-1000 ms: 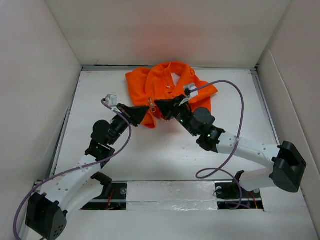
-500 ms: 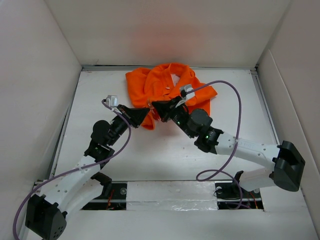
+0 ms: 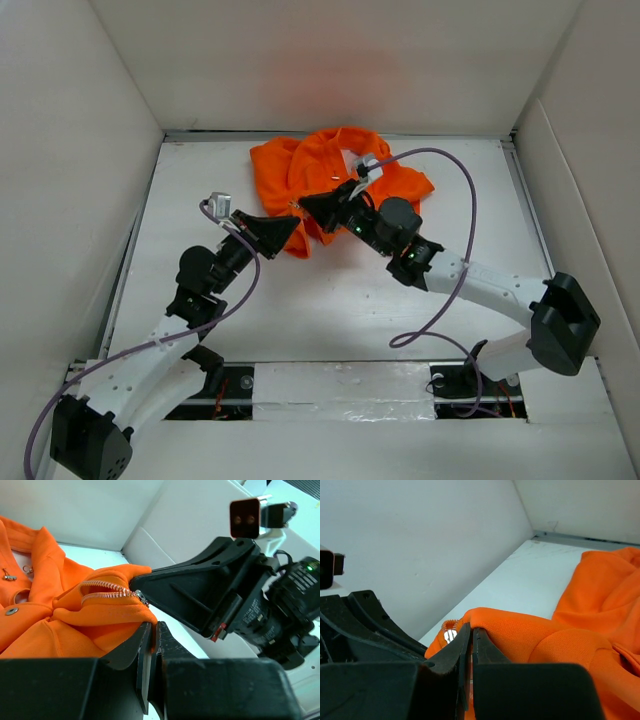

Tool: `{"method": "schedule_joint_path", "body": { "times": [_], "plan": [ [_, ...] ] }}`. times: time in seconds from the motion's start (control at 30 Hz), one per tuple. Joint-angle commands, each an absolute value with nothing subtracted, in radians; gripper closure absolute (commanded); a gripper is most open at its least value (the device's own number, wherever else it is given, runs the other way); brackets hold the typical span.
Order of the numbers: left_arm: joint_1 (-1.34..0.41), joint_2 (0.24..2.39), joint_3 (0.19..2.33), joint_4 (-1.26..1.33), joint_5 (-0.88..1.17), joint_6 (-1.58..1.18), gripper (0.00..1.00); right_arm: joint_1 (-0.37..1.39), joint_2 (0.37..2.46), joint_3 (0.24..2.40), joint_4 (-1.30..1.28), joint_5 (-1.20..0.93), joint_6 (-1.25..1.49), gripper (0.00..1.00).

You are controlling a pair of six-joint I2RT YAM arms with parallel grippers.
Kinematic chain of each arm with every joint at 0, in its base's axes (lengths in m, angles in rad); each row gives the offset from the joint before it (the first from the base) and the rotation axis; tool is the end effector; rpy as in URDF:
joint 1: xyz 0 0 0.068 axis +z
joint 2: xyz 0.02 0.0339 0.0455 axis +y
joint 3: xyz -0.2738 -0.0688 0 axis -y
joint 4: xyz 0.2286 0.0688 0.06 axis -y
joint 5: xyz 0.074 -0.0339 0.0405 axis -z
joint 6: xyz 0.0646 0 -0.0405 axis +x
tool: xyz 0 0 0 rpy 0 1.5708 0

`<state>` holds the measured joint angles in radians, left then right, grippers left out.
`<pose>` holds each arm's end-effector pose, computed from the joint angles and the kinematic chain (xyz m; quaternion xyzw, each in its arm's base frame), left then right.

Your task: Zip up the jacket

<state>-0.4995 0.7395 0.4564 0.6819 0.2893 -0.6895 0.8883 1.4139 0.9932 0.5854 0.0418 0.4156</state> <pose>0.1485 -0.1020 0.3446 0.0676 0.5562 -0.5278 0.6384 0.2210 0.2676 0.3681 -0.1359 0.6322 0.4520 0.6145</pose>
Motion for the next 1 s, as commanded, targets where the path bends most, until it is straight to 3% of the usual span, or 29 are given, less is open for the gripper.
{"method": "schedule_joint_path", "body": {
  "times": [0.0,0.3,0.63,0.97],
  "plan": [
    [-0.505,0.712,0.459,0.772,0.385,-0.704,1.00,0.857,1.414,1.026,0.686,-0.115,0.479,1.00],
    [-0.505,0.751,0.465,0.681,0.396,-0.693,1.00,0.848,1.313,1.048,0.519,-0.129,0.400,1.00],
    [-0.505,0.785,0.462,0.632,0.403,-0.676,1.00,0.836,1.494,1.321,0.235,-0.264,0.368,1.00],
    [-0.505,0.742,0.486,0.584,0.442,-0.669,1.00,0.781,1.654,1.355,0.340,-0.216,0.428,1.00]
  ]
}}
